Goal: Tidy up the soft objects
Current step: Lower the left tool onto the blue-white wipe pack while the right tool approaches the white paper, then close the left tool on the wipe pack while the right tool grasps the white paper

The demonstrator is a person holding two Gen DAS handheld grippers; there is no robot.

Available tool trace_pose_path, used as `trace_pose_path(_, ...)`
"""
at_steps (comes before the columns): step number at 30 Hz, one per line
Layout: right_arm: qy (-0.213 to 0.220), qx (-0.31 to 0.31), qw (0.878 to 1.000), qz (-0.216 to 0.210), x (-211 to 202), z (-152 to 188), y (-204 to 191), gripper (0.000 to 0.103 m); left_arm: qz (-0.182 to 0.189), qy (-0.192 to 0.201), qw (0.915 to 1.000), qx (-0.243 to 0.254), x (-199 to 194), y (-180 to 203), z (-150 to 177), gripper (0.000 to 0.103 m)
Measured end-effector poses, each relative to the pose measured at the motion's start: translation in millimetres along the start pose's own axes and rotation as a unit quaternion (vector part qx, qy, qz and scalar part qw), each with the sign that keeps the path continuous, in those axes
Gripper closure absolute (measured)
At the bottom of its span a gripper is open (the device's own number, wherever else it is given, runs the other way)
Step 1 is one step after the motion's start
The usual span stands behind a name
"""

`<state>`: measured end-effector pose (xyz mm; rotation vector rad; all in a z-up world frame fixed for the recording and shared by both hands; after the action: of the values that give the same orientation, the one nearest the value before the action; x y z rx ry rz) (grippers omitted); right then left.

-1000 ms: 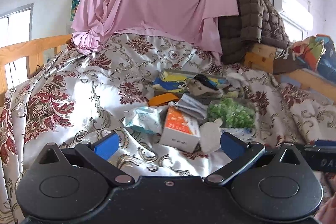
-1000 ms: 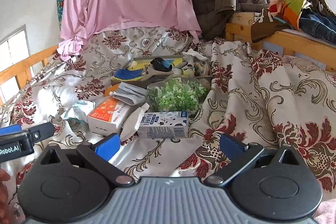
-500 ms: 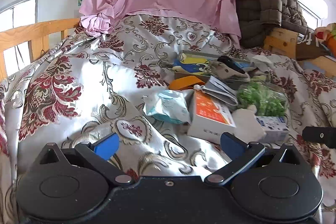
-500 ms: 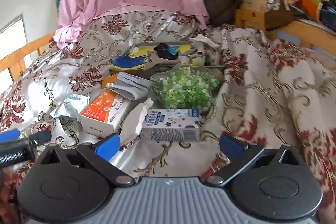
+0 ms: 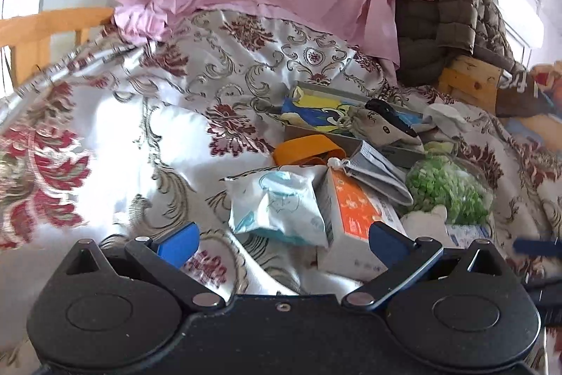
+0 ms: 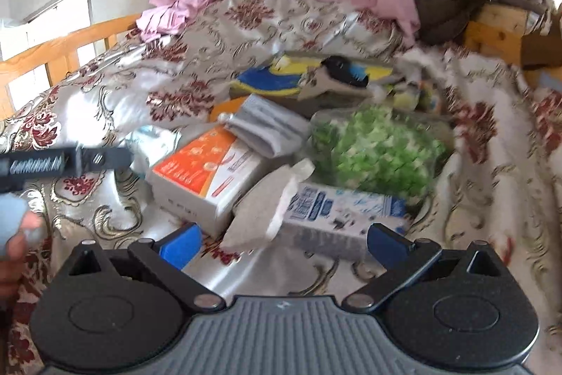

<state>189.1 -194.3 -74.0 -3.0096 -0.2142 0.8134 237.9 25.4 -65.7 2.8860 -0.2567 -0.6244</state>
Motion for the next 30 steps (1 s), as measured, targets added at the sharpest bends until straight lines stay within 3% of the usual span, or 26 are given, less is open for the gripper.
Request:
trace_pose_path(4, -0.009, 0.028, 0.999, -0.029, 1.9, 2.8, 2.7, 0.001, 0.025, -0.014, 0.9982, -0.053, 24.0, -13.0, -6.5, 0.001)
trace_pose_path(13, -0.023, 0.057, 0.997, -0.055, 25.6, 3.0, -2.3, 0.019, 0.083, -0.038, 0.9834, -0.157, 61.2, -36.3, -12.0, 0.001)
trace_pose_path(22, 0.004, 0.055, 0.997, -0.048, 29.7, 0.1, -7.7, 0.047, 0.091, -0.055, 0.9723, -0.209, 69.1, -47.8, -2.3, 0.029)
trace_pose_path(24, 0.009, 0.060, 0.997, -0.046, 28.1, -0.8, -7.1, 0.054, 0.091, -0.052, 0.9699, -0.220, 69.4, -50.7, -2.3, 0.041)
trace_pose_path(27, 0.009, 0.061, 0.997, -0.042, 28.9, -1.2, -6.6, 0.056, 0.093, -0.051, 0.9669, -0.232, 68.2, -54.9, -1.9, 0.054)
trace_pose_path(30, 0.014, 0.053, 0.998, -0.042, 29.1, -1.7, -8.0, 0.057, 0.100, -0.046, 0.9647, -0.239, 66.6, -55.6, -0.8, 0.056)
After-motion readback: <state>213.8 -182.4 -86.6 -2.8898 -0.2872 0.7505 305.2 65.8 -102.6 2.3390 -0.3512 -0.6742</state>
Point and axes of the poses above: each gripper's, at about its wrist camera, not at the fingertips, and x roughly the way its jaws point, y to its right, z to its underside, the point moved 2 cm from there along x, roughly the way its jaws point, and after that the axes turned 7 degrees about y, right-handed, at the moved point
